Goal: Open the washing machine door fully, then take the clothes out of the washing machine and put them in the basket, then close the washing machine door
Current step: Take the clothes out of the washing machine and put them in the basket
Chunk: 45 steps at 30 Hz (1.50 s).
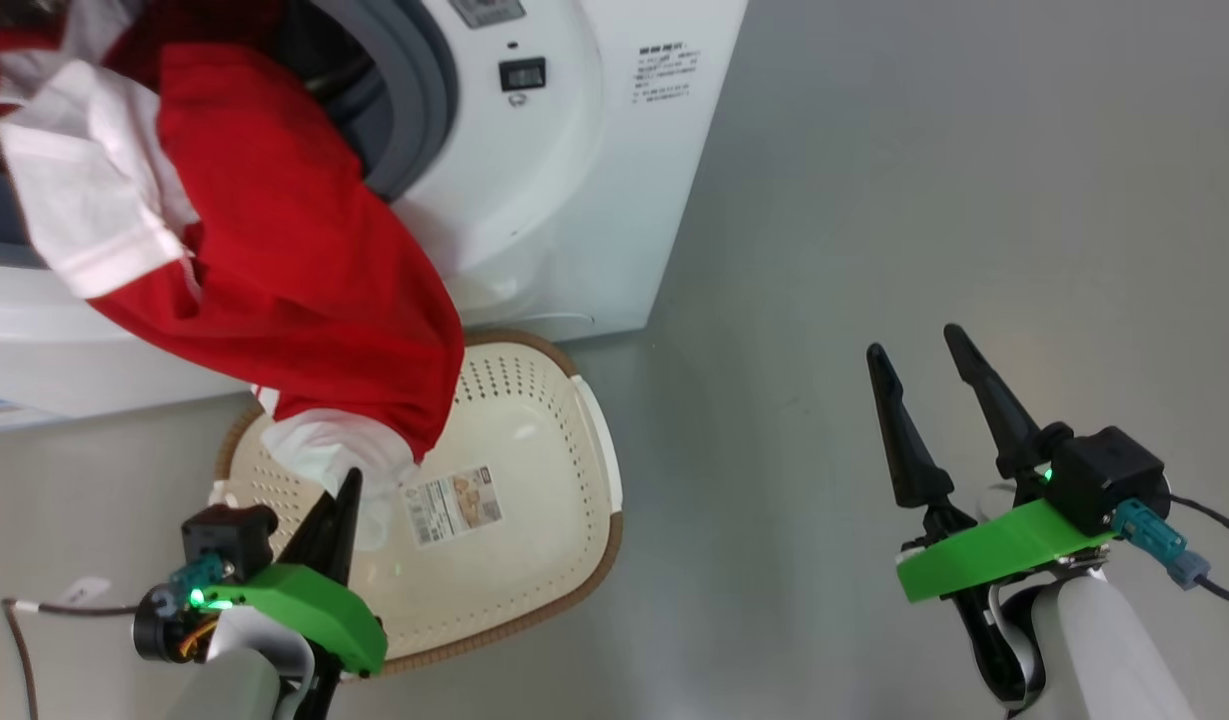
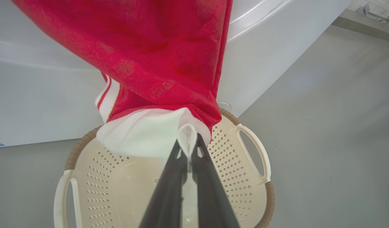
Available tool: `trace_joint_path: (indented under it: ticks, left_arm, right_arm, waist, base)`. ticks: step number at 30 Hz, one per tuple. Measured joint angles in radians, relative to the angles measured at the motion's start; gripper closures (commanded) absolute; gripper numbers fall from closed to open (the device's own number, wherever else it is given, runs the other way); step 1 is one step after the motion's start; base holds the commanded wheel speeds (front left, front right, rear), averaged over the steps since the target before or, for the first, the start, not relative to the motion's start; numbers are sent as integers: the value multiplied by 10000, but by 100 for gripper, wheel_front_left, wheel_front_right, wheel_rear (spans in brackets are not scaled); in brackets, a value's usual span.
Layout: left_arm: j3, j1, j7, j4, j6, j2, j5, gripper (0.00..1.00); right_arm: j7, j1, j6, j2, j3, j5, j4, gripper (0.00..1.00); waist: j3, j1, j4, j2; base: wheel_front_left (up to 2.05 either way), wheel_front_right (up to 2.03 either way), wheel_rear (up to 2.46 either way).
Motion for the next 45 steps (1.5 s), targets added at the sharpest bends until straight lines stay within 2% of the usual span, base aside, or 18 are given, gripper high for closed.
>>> trace_joint_path:
  ticks: [15, 22, 23, 25, 26, 27, 36, 45]
  left_arm:
    - [-1323, -2037, 0, 3223, -2, 236, -1057, 100]
    - [-1960, -2823, 0, 4117, -2, 324, -1685, 100]
    - [-1960, -2823, 0, 4117, -2, 324, -1685, 89]
    - [-2125, -2960, 0, 4295, -2, 343, -1829, 62]
    - [-2197, -3011, 0, 4376, -2, 353, -1954, 23]
    - [-2272, -3056, 0, 4447, -2, 368, -2056, 0]
    - [-2661, -3299, 0, 4495, -2, 518, -2646, 0]
    - [-2082, -3165, 0, 3478, -2, 614, -2809, 0]
  right_arm:
    - [0, -661, 0, 4, 316, 192, -173, 0]
    - [0, -883, 0, 2, 380, 236, -263, 0]
    - [0, -883, 0, 2, 380, 236, -263, 0]
    - [0, -884, 0, 4, 407, 238, -268, 0]
    - [0, -885, 0, 4, 426, 247, -270, 0]
    - [0, -886, 0, 4, 453, 261, -270, 0]
    - [0, -953, 0, 4, 466, 295, -226, 0]
    - [0, -923, 0, 2, 360, 134, -105, 0]
  waist:
    - [1275, 0, -418, 0]
    - [1751, 0, -654, 0]
    - [1751, 0, -654, 0]
    - [1829, -1, -728, 0]
    - [1861, 0, -763, 0]
    - [1885, -1, -796, 0]
    - [1778, 0, -783, 0]
    - [1410, 0, -485, 0]
  base:
    - [0, 0, 0]
    - [0, 0, 0]
    - [0, 0, 0]
    - [0, 0, 0]
    - [0, 0, 0]
    - [0, 0, 0]
    - [0, 0, 0]
    - [0, 0, 0]
